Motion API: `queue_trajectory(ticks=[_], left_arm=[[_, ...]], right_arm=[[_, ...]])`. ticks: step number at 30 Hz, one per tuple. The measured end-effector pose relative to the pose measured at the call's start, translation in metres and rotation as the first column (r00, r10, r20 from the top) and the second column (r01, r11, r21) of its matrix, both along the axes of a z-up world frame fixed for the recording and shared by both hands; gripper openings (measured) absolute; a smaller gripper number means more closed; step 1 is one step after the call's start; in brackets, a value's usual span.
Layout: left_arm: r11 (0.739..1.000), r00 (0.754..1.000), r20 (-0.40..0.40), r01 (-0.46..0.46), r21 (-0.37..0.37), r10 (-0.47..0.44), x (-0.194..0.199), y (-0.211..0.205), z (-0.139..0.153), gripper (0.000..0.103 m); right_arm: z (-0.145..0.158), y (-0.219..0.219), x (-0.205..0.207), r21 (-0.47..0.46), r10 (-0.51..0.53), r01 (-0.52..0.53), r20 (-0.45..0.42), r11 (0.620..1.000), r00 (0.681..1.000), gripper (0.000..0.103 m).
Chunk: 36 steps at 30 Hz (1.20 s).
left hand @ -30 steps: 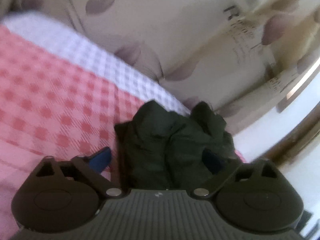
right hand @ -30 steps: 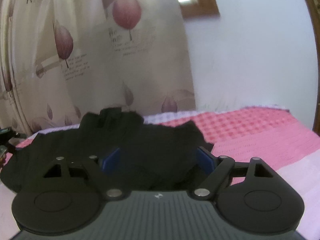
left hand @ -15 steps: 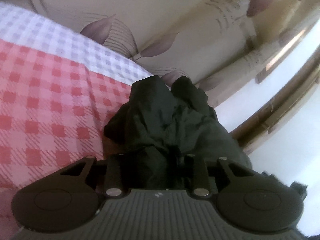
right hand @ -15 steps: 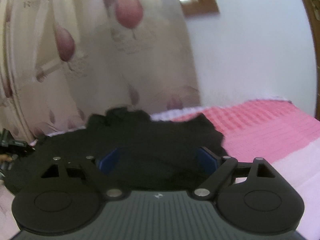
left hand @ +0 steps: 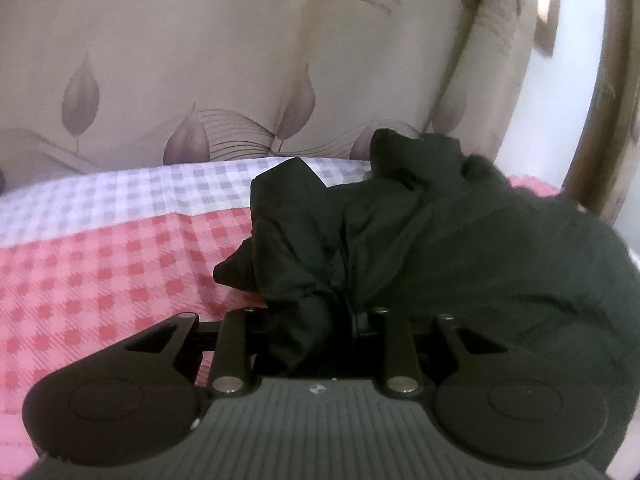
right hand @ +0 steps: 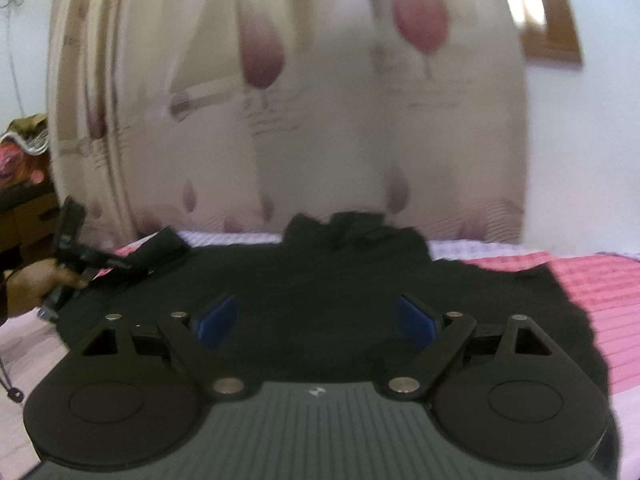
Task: Fold large clothes
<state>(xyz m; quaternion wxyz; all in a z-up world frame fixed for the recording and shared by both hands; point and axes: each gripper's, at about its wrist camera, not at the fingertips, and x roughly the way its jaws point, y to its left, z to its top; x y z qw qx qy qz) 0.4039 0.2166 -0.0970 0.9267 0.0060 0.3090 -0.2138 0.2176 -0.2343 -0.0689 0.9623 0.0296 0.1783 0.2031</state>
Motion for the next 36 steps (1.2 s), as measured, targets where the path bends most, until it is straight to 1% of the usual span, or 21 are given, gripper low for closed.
queue_trajectory(ticks=[3,8,13,16,17,18,19,20,21,26,31,34,36], left_arm=[[0.999,1.0,0.011,-0.001,0.036,0.0,-0.001,-0.003,0.001,0.031],[0.997,1.0,0.024,-0.006,0.078,0.004,-0.002,-0.008,0.001,0.032],[0.995,1.0,0.031,-0.006,0.098,0.003,0.0,-0.011,0.0,0.032],[0.995,0.999,0.033,-0.005,0.102,0.002,0.0,-0.012,0.0,0.032],[0.995,0.999,0.033,-0.005,0.102,0.001,0.0,-0.012,-0.001,0.033],[0.995,0.999,0.032,-0.005,0.102,0.002,0.0,-0.011,-0.001,0.033],[0.995,0.999,0.033,-0.005,0.101,0.002,0.0,-0.011,-0.001,0.033],[0.995,0.999,0.034,-0.005,0.101,0.002,0.0,-0.011,-0.001,0.033],[0.995,0.999,0.035,-0.004,0.103,0.0,0.0,-0.012,-0.001,0.033],[0.994,0.999,0.034,0.001,0.107,-0.005,0.001,-0.01,-0.001,0.033],[0.995,1.0,0.031,0.0,0.102,-0.003,0.001,-0.011,-0.002,0.034],[0.995,0.999,0.032,-0.004,0.098,0.001,0.001,-0.011,-0.003,0.036],[0.998,1.0,0.02,-0.013,0.064,0.012,0.002,-0.006,-0.005,0.038]], right_arm=[[-0.006,0.012,-0.002,-0.014,0.026,-0.027,-0.028,1.0,0.999,0.088],[-0.011,0.023,-0.006,0.002,0.047,-0.047,-0.054,0.999,0.997,0.088],[-0.007,0.027,-0.004,0.034,0.058,-0.057,-0.046,0.998,0.997,0.088],[-0.004,0.031,-0.001,0.014,0.065,-0.064,-0.023,0.998,0.998,0.087],[-0.002,0.035,0.002,-0.006,0.068,-0.069,-0.018,0.998,0.997,0.086],[-0.002,0.038,0.004,-0.025,0.073,-0.073,-0.014,0.997,0.997,0.068],[-0.002,0.043,0.007,-0.055,0.072,-0.073,-0.018,0.996,0.997,0.047],[-0.002,0.047,0.011,-0.076,0.066,-0.068,-0.026,0.995,0.997,0.041],[-0.003,0.051,0.014,-0.089,0.063,-0.066,-0.033,0.994,0.997,0.038],[-0.008,0.063,0.029,-0.106,0.057,-0.061,-0.043,0.993,0.997,0.038],[-0.011,0.07,0.057,-0.106,0.024,-0.031,-0.061,0.994,0.998,0.038],[-0.022,0.078,0.076,-0.128,0.019,-0.03,-0.085,0.991,0.996,0.037],[-0.036,0.082,0.088,-0.153,0.019,-0.036,-0.112,0.988,0.994,0.037]])
